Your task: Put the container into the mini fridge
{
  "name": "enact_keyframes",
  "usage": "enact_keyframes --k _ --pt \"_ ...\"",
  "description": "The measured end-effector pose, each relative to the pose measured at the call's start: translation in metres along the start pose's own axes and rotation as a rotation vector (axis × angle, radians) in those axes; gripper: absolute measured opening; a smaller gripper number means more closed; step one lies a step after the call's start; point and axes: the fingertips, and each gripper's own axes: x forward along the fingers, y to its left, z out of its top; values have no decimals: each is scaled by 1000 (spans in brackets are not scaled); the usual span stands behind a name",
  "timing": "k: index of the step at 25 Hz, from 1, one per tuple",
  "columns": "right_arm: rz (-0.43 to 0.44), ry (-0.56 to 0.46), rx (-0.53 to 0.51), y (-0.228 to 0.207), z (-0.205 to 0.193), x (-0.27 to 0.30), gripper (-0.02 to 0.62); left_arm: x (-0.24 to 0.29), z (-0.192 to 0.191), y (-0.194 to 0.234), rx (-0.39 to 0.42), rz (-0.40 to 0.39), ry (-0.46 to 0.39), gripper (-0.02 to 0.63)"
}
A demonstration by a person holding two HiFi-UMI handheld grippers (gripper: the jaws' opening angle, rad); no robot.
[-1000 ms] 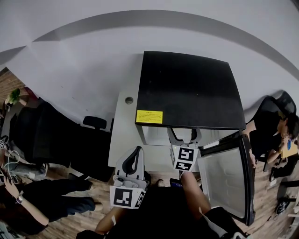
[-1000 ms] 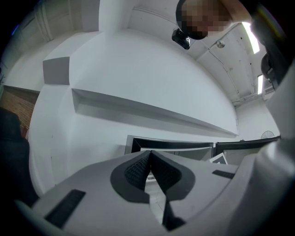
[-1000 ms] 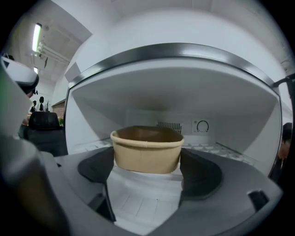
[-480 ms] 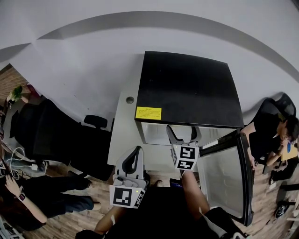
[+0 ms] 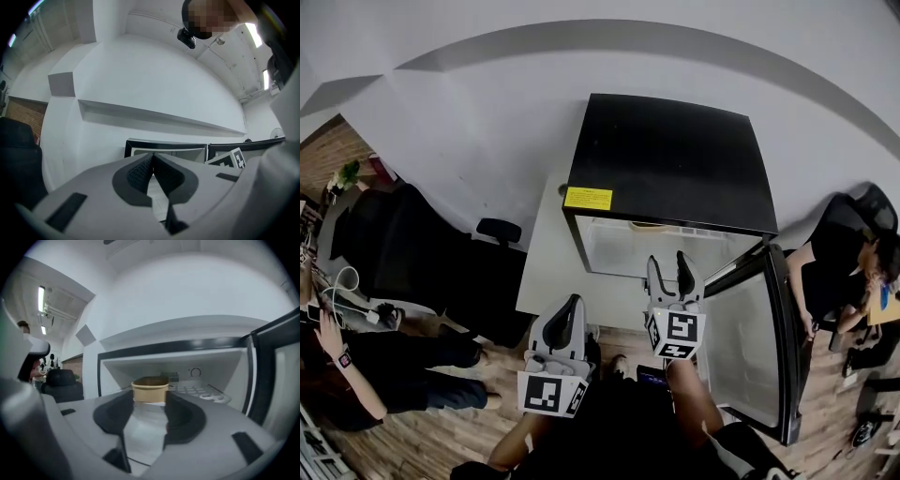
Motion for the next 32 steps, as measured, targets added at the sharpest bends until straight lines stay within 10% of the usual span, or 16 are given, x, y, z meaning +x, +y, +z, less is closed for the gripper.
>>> enact_keyframes --k 1,6,32 --pt "-13 -11 9 -2 1 -9 156 -5 -2 -3 -2 3 5 9" --pt "-12 -12 57 -1 3 -44 47 -22 -5 -19 -6 -25 16 9" --pt "22 -102 70 78 48 -133 15 -37 -7 -1 -32 -141 -16 9"
